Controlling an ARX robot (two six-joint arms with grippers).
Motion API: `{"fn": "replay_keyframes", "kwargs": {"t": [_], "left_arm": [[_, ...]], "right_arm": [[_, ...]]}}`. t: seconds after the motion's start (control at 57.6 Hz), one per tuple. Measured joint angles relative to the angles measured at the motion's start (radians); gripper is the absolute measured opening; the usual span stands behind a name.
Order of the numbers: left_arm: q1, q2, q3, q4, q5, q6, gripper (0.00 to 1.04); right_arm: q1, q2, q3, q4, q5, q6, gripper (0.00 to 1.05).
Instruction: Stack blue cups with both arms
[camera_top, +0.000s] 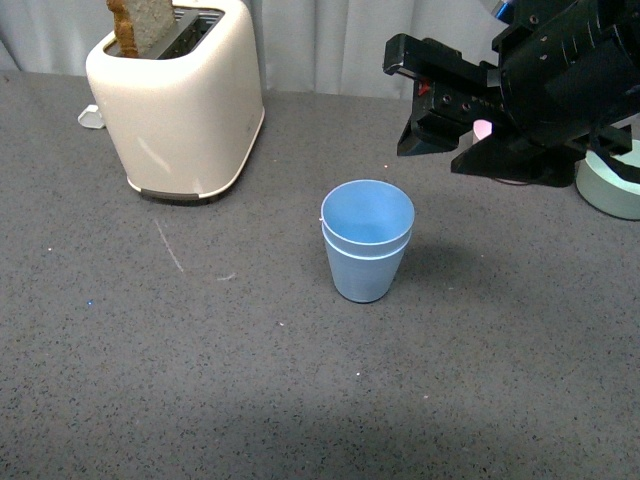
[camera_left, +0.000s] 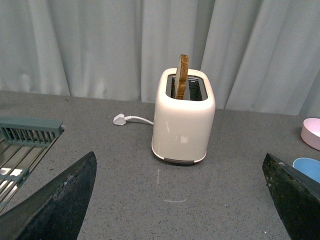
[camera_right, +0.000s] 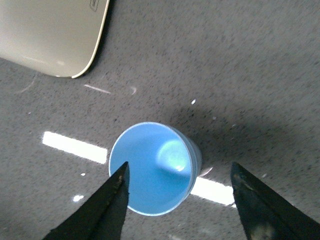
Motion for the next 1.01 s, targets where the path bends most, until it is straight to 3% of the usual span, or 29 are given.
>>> {"fn": "replay_keyframes", "kwargs": {"t": [0.156,0.208,0.278,0.365,0.434,0.504,0.591,0.851,1.008], "left_arm": [[0.0,0.0,0.0,0.0,0.0,0.0,0.98],[0.0,0.0,0.0,0.0,0.0,0.0,0.98],[0.0,0.0,0.0,0.0,0.0,0.0,0.98],[0.0,0.0,0.0,0.0,-0.001,0.0,0.98],[0.0,0.0,0.0,0.0,0.001,0.0,0.98],[0.0,0.0,0.0,-0.001,-0.002,0.0,0.98],[0.0,0.0,0.0,-0.001,-0.002,0.0,0.98],[0.0,0.0,0.0,-0.002,0.0,0.0,0.98],[0.0,0.0,0.0,-0.002,0.0,0.0,0.98]], "right_arm": [[0.001,-0.017,-0.003,0.005,0.003,-0.035,0.93],[0.001,-0.017,-0.005,0.005,0.003,-0.036,0.97],[0.003,-0.016,-0.012,0.019,0.023,-0.043,0.94],[0.014,-0.013,-0.168,0.439,0.303,-0.162,0.81],[0.004,-0.015,-0.321,0.777,0.433,-0.248,0.7],[-0.026,-0.033,-0.443,1.04,0.454,-0.296,0.6],[-0.067,-0.109,-0.554,1.227,0.436,-0.326,0.45],[-0.155,-0.327,-0.759,1.242,0.346,-0.35,0.01],[-0.19,-0.446,-0.834,1.204,0.304,-0.354,0.01]]}}
